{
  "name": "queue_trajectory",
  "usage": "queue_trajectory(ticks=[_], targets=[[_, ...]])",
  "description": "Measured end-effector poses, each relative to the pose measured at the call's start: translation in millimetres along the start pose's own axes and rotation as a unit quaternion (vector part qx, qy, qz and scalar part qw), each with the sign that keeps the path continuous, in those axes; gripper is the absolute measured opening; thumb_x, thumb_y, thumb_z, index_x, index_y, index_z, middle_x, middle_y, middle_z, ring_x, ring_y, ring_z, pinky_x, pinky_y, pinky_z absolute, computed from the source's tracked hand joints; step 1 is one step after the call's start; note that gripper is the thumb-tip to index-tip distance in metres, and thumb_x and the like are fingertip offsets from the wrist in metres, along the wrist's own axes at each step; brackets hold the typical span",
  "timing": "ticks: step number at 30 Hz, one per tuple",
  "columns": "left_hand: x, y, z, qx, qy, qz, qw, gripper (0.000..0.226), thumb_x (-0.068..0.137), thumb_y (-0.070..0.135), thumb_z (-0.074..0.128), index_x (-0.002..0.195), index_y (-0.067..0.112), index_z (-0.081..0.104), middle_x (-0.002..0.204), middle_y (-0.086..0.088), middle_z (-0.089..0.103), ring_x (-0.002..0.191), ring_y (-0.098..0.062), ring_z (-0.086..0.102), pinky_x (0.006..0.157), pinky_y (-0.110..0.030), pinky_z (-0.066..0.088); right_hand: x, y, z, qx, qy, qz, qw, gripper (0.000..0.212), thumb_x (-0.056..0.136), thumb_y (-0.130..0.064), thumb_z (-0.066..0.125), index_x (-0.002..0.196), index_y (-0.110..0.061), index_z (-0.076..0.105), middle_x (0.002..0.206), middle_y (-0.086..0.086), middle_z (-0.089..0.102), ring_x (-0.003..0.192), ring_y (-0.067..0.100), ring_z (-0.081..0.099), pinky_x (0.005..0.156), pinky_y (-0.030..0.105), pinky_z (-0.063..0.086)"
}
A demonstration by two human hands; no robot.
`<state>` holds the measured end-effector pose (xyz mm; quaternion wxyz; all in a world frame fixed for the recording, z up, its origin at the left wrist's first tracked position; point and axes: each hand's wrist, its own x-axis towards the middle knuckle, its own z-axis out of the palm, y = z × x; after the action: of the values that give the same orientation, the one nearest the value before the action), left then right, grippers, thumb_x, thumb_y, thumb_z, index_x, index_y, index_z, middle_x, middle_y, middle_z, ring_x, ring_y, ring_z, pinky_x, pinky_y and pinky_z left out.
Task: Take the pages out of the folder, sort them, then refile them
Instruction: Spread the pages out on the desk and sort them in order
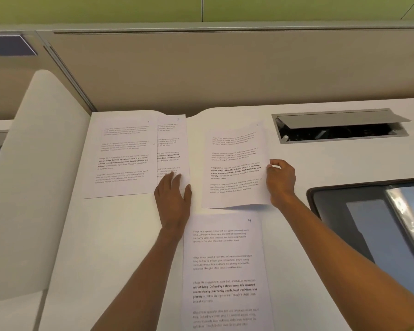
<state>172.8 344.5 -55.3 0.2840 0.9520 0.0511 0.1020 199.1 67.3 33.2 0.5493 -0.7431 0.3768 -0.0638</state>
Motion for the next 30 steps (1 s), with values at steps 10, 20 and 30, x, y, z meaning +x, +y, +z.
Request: queue_trajectory(ticks=[10, 20, 30], targets=[[-2, -2, 6, 0.015, 0.022, 0.054, 0.998, 0.008, 0.103, 0.018, 0.061, 0.106, 0.016, 0.068, 0.145, -0.002, 0.061, 0.142, -0.025, 0.046, 0.116, -0.051, 0.034, 16, -21, 63, -0.042, -0.026, -0.035, 0.998, 0.021, 0.102, -0.009, 0.052, 0.117, -0.010, 0.067, 0.105, 0.003, 0.066, 0.089, 0.022, 0.062, 0.075, 0.026, 0.045], [-7, 7, -1, -0.067, 0.100, 0.048, 0.992, 0.015, 0.104, 0.002, 0.054, 0.117, 0.009, 0.059, 0.132, -0.007, 0.065, 0.120, -0.028, 0.061, 0.108, -0.056, 0.044, 29, -30, 92, -0.028, -0.028, -0.016, 0.999, 0.022, 0.099, -0.007, 0.052, 0.114, -0.012, 0.068, 0.114, 0.007, 0.068, 0.092, 0.023, 0.063, 0.075, 0.025, 0.046], [-7, 8, -1, -0.088, 0.092, 0.011, 0.992, 0.018, 0.106, 0.003, 0.050, 0.121, 0.006, 0.060, 0.132, -0.005, 0.064, 0.119, -0.028, 0.059, 0.107, -0.054, 0.044, 43, -38, 86, -0.053, 0.009, -0.033, 0.998, 0.026, 0.100, -0.008, 0.048, 0.115, -0.015, 0.067, 0.115, 0.005, 0.068, 0.095, 0.024, 0.065, 0.075, 0.028, 0.049]])
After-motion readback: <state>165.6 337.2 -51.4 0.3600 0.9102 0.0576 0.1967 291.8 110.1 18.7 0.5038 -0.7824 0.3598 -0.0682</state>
